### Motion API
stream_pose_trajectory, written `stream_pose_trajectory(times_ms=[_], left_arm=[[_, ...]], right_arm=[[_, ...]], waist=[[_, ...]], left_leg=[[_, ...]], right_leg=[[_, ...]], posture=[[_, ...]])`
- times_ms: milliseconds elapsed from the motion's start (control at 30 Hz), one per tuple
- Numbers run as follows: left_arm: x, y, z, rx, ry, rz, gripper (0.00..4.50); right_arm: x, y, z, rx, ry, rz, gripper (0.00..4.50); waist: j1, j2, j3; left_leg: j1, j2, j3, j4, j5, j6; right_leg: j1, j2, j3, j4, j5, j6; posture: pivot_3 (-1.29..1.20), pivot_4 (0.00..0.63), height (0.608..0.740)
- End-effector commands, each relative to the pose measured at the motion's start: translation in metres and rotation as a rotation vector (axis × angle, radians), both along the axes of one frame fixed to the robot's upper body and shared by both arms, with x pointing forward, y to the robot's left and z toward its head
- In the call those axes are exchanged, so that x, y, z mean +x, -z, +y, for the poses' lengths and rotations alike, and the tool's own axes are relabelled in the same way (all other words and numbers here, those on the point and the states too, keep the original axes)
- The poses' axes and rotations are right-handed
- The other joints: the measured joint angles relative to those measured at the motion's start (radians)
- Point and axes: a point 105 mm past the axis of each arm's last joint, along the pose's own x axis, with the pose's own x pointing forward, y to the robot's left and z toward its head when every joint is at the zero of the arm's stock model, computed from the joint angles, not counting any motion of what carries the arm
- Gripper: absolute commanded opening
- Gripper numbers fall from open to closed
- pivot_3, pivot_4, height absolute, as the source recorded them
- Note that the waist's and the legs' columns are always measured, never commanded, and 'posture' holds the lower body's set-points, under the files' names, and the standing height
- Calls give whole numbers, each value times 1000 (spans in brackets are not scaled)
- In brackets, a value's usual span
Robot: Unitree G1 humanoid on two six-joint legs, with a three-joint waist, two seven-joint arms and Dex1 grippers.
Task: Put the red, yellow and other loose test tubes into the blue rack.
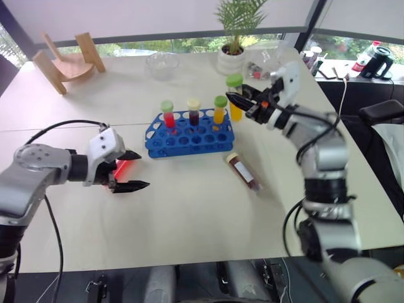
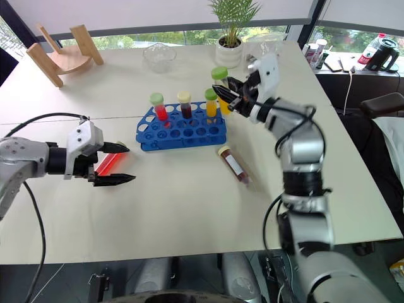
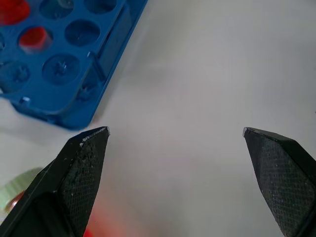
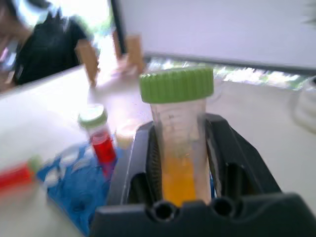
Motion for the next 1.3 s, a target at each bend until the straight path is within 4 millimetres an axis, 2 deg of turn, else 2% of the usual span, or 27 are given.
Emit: stream_pose_trajectory(times_ms=[33, 100, 200, 567, 767, 833, 867, 1000, 1033, 1167, 1233, 1300], left_arm=[[5, -14, 3, 18, 18, -34, 4500], [7, -15, 3, 22, 19, -33, 4500], [9, -14, 3, 32, 21, -34, 4500], [8, -12, 6, 35, 0, -39, 4500], [8, -9, 4, 24, -11, -39, 4500], [9, -8, 3, 18, -10, -40, 4500], [10, -8, 2, 16, -10, -40, 4500], [11, -9, -3, -7, 1, -45, 4500], [12, -10, -5, -15, 6, -48, 4500], [9, -8, -15, -32, 29, -48, 4500], [2, -7, -19, -13, 66, -51, 4500], [-5, -9, -25, 2, 102, -58, 4500]], right_arm=[[-13, -9, 14, 57, 46, -74, 826], [-14, 2, 24, 45, 37, -65, 826], [-11, 12, 30, 50, 49, -51, 826], [5, 33, 26, -15, 89, -63, 826], [0, 43, 33, -11, 56, -45, 826], [-3, 43, 32, -10, 55, -48, 1869], [-4, 43, 31, -9, 56, -50, 2197], [-13, 38, 27, -33, 32, -58, 4279], [-16, 34, 25, -51, 13, -65, 4458], [-28, 18, 5, -164, -40, -61, 4458], [-41, 15, -10, -270, -120, 44, 4458], [-51, 20, -24, -380, -176, 200, 4458]], waist=[[-1, 0, 0], [-6, 0, 0], [-8, 0, 0], [-7, 0, 0], [-8, 0, 0], [-8, 0, 0], [-7, 0, 0], [-7, 0, 0], [-6, 0, 0], [-3, 0, 0], [-2, 0, 0], [-1, 0, 0]], left_leg=[[0, 0, 0, 0, 1, -1], [0, 0, 0, 0, 2, -3], [1, 0, 0, -1, 2, -3], [1, 1, 0, -1, 2, -3], [1, 1, 0, -1, 2, -3], [1, 1, 0, -1, 2, -3], [1, 1, -1, -1, 2, -3], [1, 1, -1, -1, 2, -3], [1, 1, -1, -1, 2, -3], [1, 0, -1, 0, 2, -3], [1, 0, -1, 0, 2, -3], [1, 0, -1, 0, 2, -3]], right_leg=[[0, 0, 0, 0, 0, 0], [0, 0, 0, 0, 1, 1], [0, 1, 0, 1, 1, 1], [0, 1, 0, 1, 0, 1], [0, 1, 0, 2, 0, 1], [0, 1, 0, 2, 0, 1], [0, 1, 0, 2, 0, 1], [0, 1, 0, 2, 0, 1], [0, 1, 0, 2, 0, 1], [0, 1, 0, 2, 0, 1], [0, 1, 0, 2, 0, 1], [0, 0, 0, 2, 0, 1]], posture=[[0, 150, 740], [0, 150, 740], [0, 150, 740], [0, 150, 740], [0, 150, 740], [0, 150, 740], [0, 150, 740], [0, 150, 740], [0, 150, 740], [0, 150, 740], [0, 150, 740], [0, 150, 740]])
